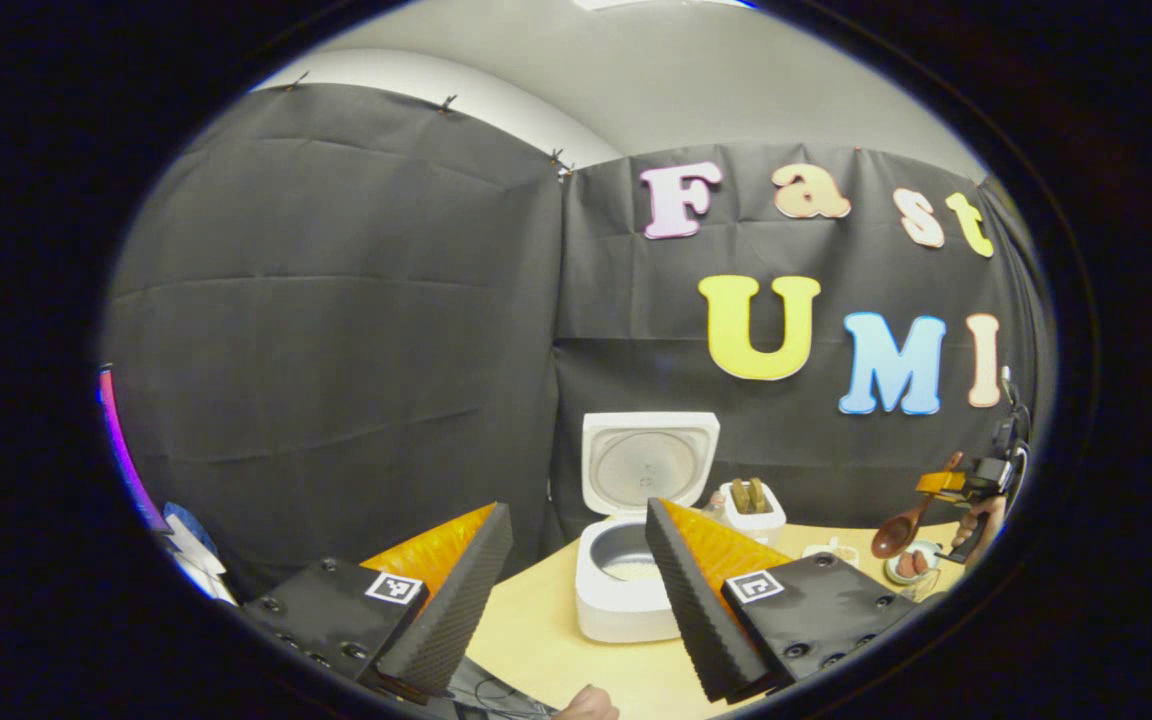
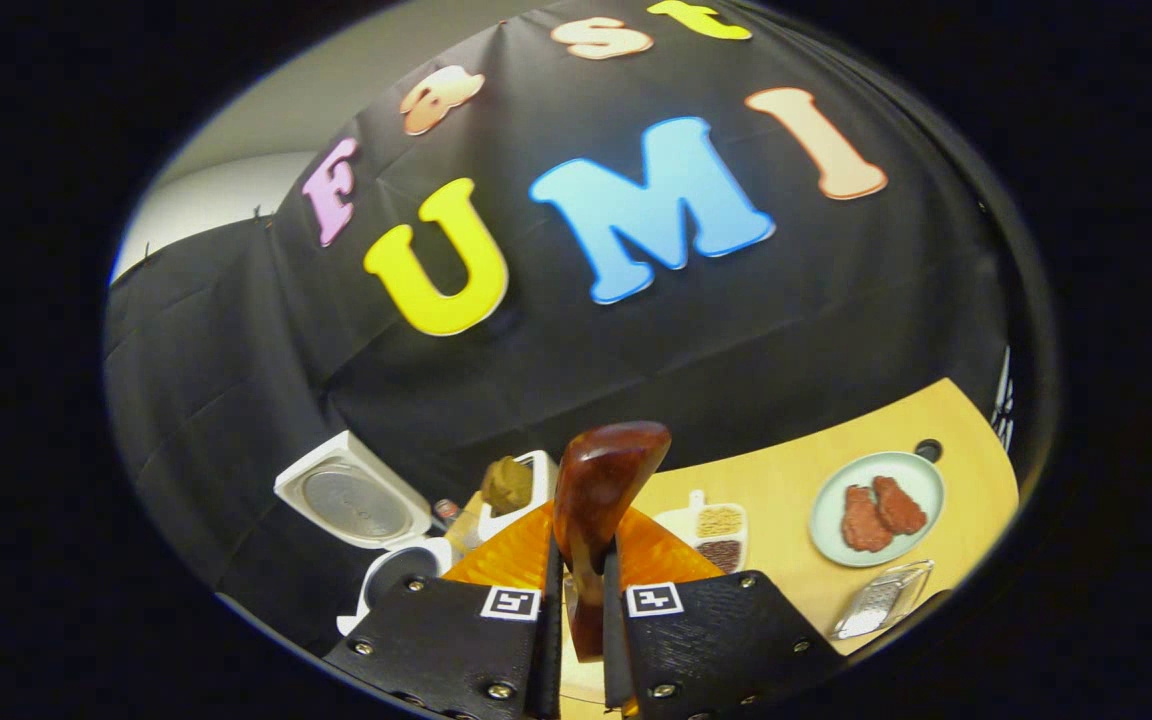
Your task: Close the left gripper, press the button to open the rice cooker; take a wooden spoon from the chopstick holder with the right hand, scoop a spoonful of rice and pour it into the rice cooker, then put the wooden spoon back into the chopstick holder.
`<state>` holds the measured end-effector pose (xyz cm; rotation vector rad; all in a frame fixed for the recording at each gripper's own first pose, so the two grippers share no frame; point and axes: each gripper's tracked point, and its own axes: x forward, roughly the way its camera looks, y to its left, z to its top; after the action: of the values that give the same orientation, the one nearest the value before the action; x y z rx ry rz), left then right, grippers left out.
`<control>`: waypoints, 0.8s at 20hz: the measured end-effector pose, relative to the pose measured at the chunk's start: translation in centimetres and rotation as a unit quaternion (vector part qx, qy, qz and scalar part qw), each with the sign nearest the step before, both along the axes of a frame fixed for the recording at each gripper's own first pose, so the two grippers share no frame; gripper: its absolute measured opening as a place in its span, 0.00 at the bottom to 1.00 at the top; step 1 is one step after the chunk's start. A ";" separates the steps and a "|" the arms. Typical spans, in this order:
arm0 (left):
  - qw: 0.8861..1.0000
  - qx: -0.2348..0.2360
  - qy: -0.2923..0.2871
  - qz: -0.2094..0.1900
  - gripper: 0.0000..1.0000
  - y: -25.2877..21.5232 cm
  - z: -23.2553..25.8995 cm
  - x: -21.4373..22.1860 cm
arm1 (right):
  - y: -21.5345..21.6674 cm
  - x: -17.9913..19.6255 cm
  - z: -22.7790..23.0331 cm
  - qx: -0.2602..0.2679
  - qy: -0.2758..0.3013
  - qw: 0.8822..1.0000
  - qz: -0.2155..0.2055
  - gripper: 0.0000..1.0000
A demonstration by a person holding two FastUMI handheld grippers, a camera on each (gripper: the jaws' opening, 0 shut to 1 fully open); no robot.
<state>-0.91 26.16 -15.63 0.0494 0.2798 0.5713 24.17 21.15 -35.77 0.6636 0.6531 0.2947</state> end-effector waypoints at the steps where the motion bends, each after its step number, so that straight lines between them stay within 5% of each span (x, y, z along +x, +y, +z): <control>1: 1.000 0.000 0.002 -0.006 0.93 -0.5 0.0 0.5 | -2.5 -0.1 -1.3 -0.006 0.014 1.000 -0.023 0.17; 10: 0.998 -0.001 0.024 -0.050 0.93 -5.1 -3.0 5.0 | -15.5 -3.7 -10.6 -0.051 0.097 0.982 -0.151 0.17; 16: 0.996 0.006 0.035 -0.082 0.94 -7.8 -3.3 7.0 | -17.3 -5.3 -16.8 -0.076 0.137 0.974 -0.163 0.17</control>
<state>6.13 18.38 -18.90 0.1036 0.3366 0.4082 18.83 3.81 -52.54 0.6572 0.8086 -0.1538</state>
